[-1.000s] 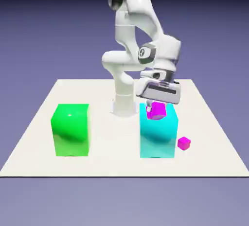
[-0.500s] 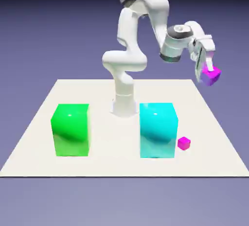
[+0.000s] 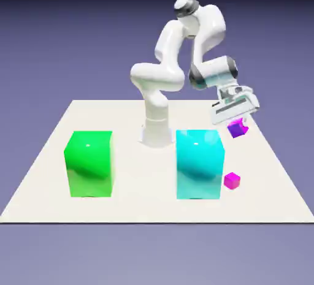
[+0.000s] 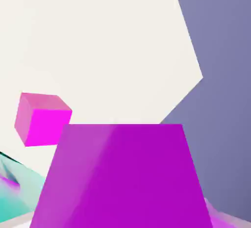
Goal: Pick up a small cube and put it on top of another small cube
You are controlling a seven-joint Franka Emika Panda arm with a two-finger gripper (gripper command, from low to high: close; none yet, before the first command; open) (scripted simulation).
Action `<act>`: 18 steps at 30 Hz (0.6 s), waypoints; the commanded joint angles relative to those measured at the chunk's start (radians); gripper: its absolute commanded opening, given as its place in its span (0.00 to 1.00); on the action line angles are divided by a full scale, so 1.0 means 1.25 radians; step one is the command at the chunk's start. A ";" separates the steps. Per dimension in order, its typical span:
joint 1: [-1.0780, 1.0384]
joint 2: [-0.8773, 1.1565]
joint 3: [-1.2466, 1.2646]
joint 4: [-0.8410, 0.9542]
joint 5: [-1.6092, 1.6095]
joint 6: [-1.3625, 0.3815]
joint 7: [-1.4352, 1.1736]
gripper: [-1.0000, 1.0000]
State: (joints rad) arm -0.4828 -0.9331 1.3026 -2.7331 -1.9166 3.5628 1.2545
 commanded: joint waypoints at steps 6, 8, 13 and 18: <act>-0.071 -0.097 0.093 -0.075 -0.204 0.143 0.067 0.00; -0.073 -0.104 0.102 -0.077 -0.218 0.152 0.069 0.00; -0.210 0.022 0.224 -0.083 -0.141 -0.022 -0.014 0.00; -0.280 0.086 0.287 -0.086 -0.102 -0.110 -0.055 1.00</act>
State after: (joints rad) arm -0.8329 -0.8250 1.6609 -2.8411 -2.0440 3.4249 1.1852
